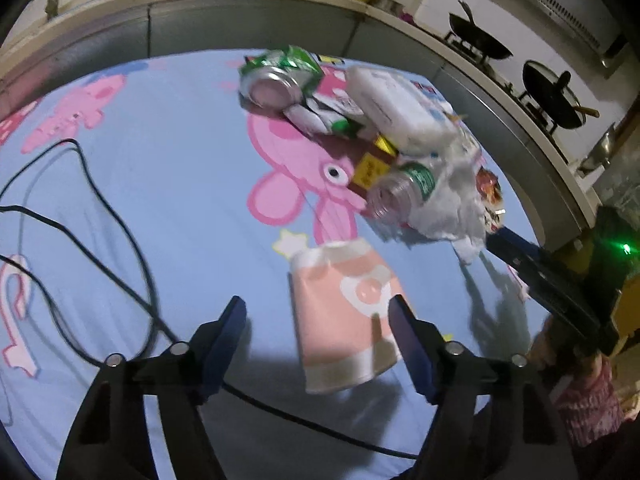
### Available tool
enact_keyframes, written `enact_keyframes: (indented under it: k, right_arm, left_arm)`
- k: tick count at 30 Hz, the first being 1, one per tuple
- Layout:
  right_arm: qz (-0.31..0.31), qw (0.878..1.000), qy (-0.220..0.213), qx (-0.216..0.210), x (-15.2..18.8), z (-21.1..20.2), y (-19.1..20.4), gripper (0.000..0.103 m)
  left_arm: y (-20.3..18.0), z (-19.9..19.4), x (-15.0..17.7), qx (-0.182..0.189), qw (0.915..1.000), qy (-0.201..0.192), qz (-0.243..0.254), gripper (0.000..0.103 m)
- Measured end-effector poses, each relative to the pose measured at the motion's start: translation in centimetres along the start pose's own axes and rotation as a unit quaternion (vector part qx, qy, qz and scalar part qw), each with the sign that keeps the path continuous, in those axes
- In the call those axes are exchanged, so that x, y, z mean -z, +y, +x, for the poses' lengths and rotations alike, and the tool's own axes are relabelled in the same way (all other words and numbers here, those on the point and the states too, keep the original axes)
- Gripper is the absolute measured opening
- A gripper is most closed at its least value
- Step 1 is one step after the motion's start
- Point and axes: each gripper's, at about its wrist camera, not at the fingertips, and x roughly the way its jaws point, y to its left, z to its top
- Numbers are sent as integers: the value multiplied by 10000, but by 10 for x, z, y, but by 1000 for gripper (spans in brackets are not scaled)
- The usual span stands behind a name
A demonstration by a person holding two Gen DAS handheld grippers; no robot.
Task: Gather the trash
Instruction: 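Grasp the pink paper cup with the left gripper while the right grasps white tissue, then carry cup and tissue to the beige bin and open both grippers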
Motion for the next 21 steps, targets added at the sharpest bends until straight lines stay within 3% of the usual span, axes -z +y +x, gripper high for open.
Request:
enact_keyframes:
  k: [4, 5, 6, 7, 9, 12, 17, 21]
  right_arm:
    - [-140, 9998, 141, -99, -4, 21, 6, 40]
    - [-200, 9996, 148, -144, -4, 24, 8, 33]
    - [-281, 9992, 191, -190, -3, 28, 11, 8]
    - [-312, 9986, 285, -317, -1, 31, 13, 3]
    - [-273, 9982, 77, -527, 4, 19, 16, 3]
    - [-338, 9972, -297, -594, 13, -9, 20, 3]
    - [292, 9935, -960, -540, 21, -59, -6, 3]
    - [897, 9838, -1509, -373, 20, -93, -42, 3]
  left_arm:
    - [-5, 20, -1, 141, 9992, 360, 43, 49]
    - [-6, 24, -1, 265, 9989, 398, 17, 47]
    - [-7, 25, -1, 287, 9989, 367, 9, 44]
    - [-7, 24, -1, 273, 9991, 330, 13, 42]
    - [-7, 18, -1, 344, 9991, 238, -26, 33]
    - [-9, 7, 0, 349, 9994, 81, 17, 27]
    - [-25, -16, -11, 476, 9985, -189, 208, 26]
    - [-56, -30, -30, 809, 9948, -381, 495, 26]
